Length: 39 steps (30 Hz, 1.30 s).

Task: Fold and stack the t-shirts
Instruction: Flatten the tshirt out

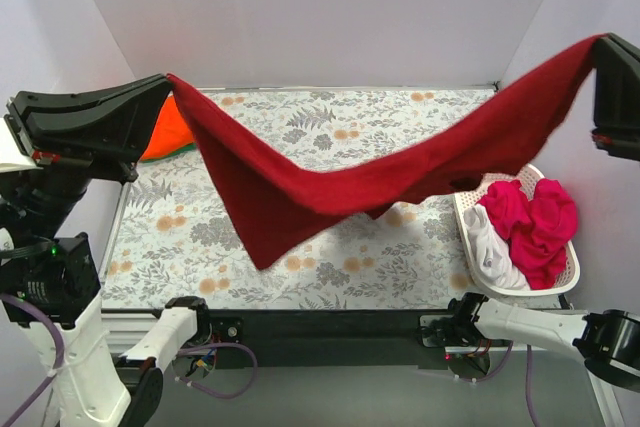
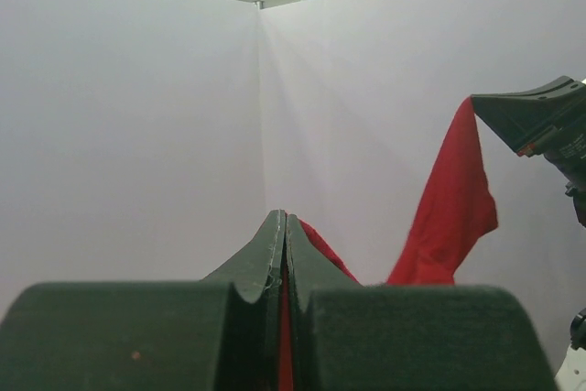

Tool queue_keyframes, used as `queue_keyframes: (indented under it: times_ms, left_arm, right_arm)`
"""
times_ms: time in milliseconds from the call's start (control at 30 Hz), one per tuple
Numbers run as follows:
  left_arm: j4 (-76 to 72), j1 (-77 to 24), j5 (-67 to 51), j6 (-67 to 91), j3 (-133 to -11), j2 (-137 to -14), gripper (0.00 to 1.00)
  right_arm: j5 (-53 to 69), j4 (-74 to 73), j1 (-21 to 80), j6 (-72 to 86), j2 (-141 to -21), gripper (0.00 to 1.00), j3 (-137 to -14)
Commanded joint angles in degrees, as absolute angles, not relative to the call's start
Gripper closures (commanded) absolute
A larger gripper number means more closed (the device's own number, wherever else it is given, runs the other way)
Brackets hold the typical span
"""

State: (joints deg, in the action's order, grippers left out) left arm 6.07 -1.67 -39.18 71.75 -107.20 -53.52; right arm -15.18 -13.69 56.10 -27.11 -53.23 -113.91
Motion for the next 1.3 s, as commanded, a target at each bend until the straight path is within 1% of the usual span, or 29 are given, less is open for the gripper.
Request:
queue_keyframes:
  times_ms: [0, 167, 300, 400, 433, 500, 533, 567, 633, 667, 700, 767, 800, 833, 867, 900, 933, 1067, 1267]
  left_arm:
    - [10.11, -1.58, -37.89, 72.95, -108.81, -53.62, 1.00]
    - [10.02, -1.58, -34.10, 73.04, -109.60, -52.38, 1.00]
    - [9.76, -1.58, -33.05, 72.25, -106.45, -54.84, 1.00]
    - [8.27, -1.58, -29.80, 71.37, -98.02, -55.46, 1.00]
    - [7.91, -1.58, -28.58, 70.50, -93.21, -55.72, 1.00]
    - [5.90, -1.58, -25.16, 69.62, -88.09, -56.07, 1.00]
    - [5.28, -1.58, -23.22, 69.26, -82.76, -56.16, 1.00]
    - [3.45, -1.58, -21.81, 69.17, -80.27, -56.51, 1.00]
    - [1.33, -1.58, -17.68, 68.56, -75.61, -57.83, 1.00]
    - [-1.81, -1.50, -16.97, 68.55, -71.67, -58.70, 1.00]
    - [-3.15, -1.49, -16.01, 68.38, -70.33, -60.97, 1.00]
    - [-6.40, -1.23, -15.56, 68.20, -68.04, -64.23, 1.00]
    - [-7.29, -1.06, -16.43, 68.20, -67.77, -68.08, 1.00]
    - [-8.16, -0.88, -16.61, 68.12, -67.50, -70.20, 1.00]
    - [-10.96, -0.27, -17.22, 68.03, -67.24, -78.23, 1.00]
    - [-11.51, -0.26, -17.57, 68.03, -67.24, -78.31, 1.00]
    - [-12.04, -0.09, -17.75, 68.03, -67.32, -82.14, 1.00]
    - [-13.80, 2.02, -19.42, 68.03, -68.90, -90.69, 1.00]
    - [-13.71, 2.72, -21.09, 67.59, -72.68, -102.12, 1.00]
  right_arm:
    - [-11.69, -14.50, 55.99, -24.79, -51.94, 0.99, -116.54]
    - [-14.05, -14.85, 55.99, -26.62, -53.25, 0.99, -118.56]
    - [-18.45, -12.84, 55.99, -29.69, -55.98, 0.99, -117.52]
    - [-23.28, -9.59, 55.99, -32.69, -58.00, 0.99, -113.04]
    - [-25.90, -6.45, 55.99, -33.48, -58.44, 0.99, -111.46]
    - [-27.77, -2.57, 55.99, -35.59, -59.85, 0.99, -106.45]
    - [-29.95, -1.16, 55.99, -36.20, -60.90, 0.99, -104.87]
    - [-30.84, -0.36, 55.99, -37.52, -61.52, 0.99, -100.50]
    - [-32.08, 5.86, 54.68, -38.14, -63.27, 0.99, -96.09]
    - [-31.38, 6.41, 53.28, -36.40, -64.15, 0.99, -94.59]
    - [-29.98, 6.50, 49.26, -34.73, -65.12, 0.99, -92.92]
    - [-25.33, 6.50, 44.50, -29.22, -68.27, 0.99, -91.94]
    - [-23.75, 6.50, 39.86, -27.35, -69.33, 0.99, -90.80]
    - [-20.16, 6.59, 37.73, -25.51, -71.52, 0.99, -90.44]
    - [-16.65, 7.11, 31.88, -20.96, -75.37, 0.99, -89.57]
    - [-15.92, 7.12, 31.82, -20.92, -76.89, 0.99, -89.56]
    - [-15.04, 7.03, 30.69, -19.44, -78.56, 0.99, -89.73]
    - [-13.27, 6.86, 26.03, -17.58, -87.87, 0.99, -92.19]
    - [-13.45, 4.05, 23.03, -16.00, -104.91, 0.99, -100.62]
